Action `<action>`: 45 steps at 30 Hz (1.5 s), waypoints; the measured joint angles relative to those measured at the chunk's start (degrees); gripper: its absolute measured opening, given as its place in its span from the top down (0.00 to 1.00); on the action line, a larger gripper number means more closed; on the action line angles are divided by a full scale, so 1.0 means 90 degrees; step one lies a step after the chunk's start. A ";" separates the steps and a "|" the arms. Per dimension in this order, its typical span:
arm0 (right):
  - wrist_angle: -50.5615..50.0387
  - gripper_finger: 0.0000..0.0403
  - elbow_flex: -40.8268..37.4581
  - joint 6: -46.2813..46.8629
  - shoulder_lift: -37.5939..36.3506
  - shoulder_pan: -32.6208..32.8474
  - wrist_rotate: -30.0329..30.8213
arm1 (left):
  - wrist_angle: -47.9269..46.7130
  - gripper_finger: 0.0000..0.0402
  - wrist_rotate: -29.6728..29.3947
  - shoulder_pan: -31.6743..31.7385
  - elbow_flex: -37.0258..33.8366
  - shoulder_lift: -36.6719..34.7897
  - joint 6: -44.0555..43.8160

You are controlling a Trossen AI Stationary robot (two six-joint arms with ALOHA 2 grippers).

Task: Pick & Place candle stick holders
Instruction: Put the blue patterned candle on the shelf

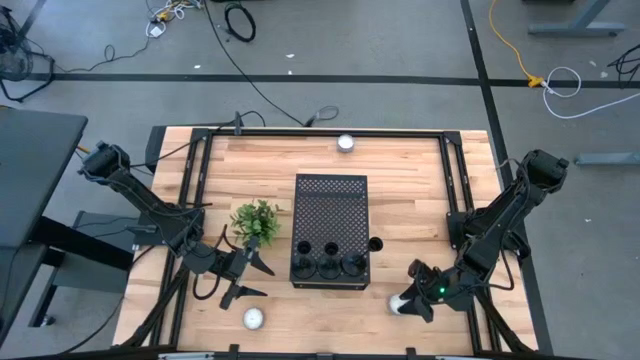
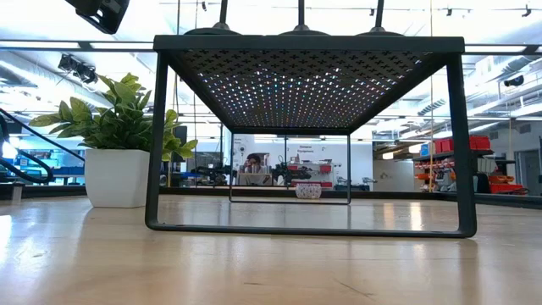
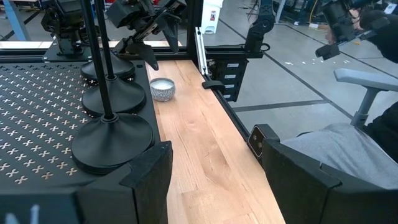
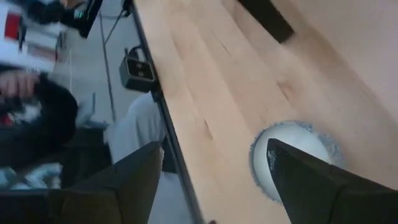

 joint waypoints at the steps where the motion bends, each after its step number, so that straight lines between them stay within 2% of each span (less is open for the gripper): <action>1: 0.0004 0.29 0.0000 -0.0247 0.0000 0.0014 0.0041 | 0.0000 0.38 0.0001 0.0002 0.0000 0.0000 0.0000; 10: 0.0161 0.29 0.0002 -0.2172 0.0000 0.0142 0.1342 | 0.0000 0.38 0.0001 0.0002 0.0000 0.0000 -0.0001; 15: -0.0166 0.29 0.0007 -0.3274 0.0000 0.0250 0.1418 | -0.0001 0.38 0.0002 0.0002 0.0000 0.0000 0.0000; 18: -0.0871 0.29 0.0007 -0.4292 -0.0003 0.0248 0.1078 | -0.0001 0.38 0.0002 0.0001 0.0000 0.0000 0.0000; 20: -0.1071 0.29 0.0007 -0.4320 -0.0002 0.0249 0.1077 | 0.0000 0.38 0.0002 0.0002 0.0000 0.0000 0.0000; 24: -0.1445 0.29 0.0007 -0.4459 -0.0002 0.0245 0.1488 | -0.0001 0.38 0.0002 0.0002 0.0000 0.0000 0.0000; 28: -0.1629 0.29 0.0007 -0.4705 -0.0002 0.0248 0.1138 | -0.0001 0.38 0.0002 0.0002 0.0000 0.0000 0.0000; 34: -0.1687 0.29 0.0002 -0.5330 -0.0002 0.0267 0.1452 | -0.0001 0.38 0.0050 0.0001 0.0000 0.0002 0.0000; 39: -0.1692 0.29 0.0002 -0.5976 -0.0002 0.0562 0.1507 | -0.0003 0.38 0.0051 0.0001 0.0000 0.0002 0.0000; 45: -0.1438 0.29 -0.0066 -0.5838 -0.0005 0.1118 0.2109 | -0.0004 0.38 0.0051 0.0000 0.0000 0.0002 0.0000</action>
